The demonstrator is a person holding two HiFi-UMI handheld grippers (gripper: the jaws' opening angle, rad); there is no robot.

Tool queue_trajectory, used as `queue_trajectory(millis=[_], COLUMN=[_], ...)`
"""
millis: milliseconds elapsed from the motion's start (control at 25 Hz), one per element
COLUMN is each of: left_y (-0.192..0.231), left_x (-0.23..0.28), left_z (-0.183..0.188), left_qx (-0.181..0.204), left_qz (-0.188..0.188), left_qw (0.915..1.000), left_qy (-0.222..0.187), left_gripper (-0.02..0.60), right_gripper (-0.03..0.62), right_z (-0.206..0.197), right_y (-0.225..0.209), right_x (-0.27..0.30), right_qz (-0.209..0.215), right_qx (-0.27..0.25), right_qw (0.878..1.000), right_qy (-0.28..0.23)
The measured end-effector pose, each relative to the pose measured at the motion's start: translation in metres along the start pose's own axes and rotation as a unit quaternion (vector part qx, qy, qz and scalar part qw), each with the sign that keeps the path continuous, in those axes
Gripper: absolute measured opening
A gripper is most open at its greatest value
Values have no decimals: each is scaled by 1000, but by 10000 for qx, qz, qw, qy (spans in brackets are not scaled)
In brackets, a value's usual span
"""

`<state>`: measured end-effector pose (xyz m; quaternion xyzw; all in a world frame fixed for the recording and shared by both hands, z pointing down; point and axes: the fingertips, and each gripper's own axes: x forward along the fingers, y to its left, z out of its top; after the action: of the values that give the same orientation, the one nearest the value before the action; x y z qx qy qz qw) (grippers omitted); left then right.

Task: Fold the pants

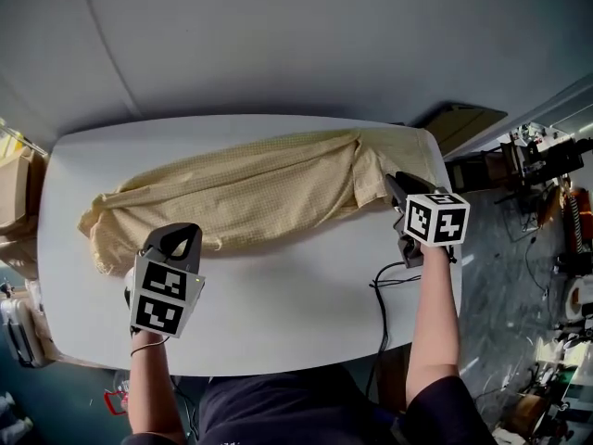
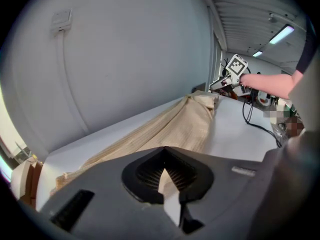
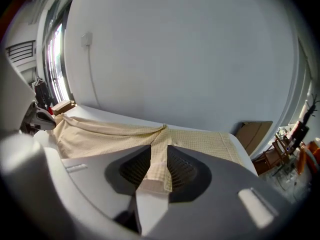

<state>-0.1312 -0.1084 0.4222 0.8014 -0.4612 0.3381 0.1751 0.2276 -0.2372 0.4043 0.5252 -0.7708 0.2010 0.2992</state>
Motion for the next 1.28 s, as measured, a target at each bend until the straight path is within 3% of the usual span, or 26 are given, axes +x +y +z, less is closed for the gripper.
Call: queue_trajectory(millis=[120, 320, 520, 680, 800, 1000, 1280], left_y=[-41, -101, -169, -204, -220, -233, -234], left_x=[16, 53, 91, 114, 130, 153, 174], left_z=[18, 62, 98, 112, 118, 125, 114], left_qx=[-87, -64, 173, 287, 299, 219, 108], left_qz=[-328, -442, -709, -874, -989, -1071, -1099], left_qw=[9994, 9989, 9973, 9958, 9946, 9939, 9933], left_qy=[-73, -136, -70, 32, 105, 168, 341], left_gripper=[-2, -2, 0, 2, 2, 3, 11], right_gripper=[116, 156, 166, 185, 187, 190, 179], right_z=[-20, -36, -51, -68, -74, -77, -85], right_y=[2, 2, 2, 11, 12, 22, 36], right_x=[-1, -2, 0, 5, 10, 15, 26], right_qz=[426, 1026, 1503, 1641, 1682, 2070, 2210], right_qx=[-192, -902, -1641, -2471, -2855, -2965, -3389], right_qw=[9988, 9906, 9749, 9548, 9433, 9321, 9140], right_qy=[135, 81, 92, 171, 187, 202, 295])
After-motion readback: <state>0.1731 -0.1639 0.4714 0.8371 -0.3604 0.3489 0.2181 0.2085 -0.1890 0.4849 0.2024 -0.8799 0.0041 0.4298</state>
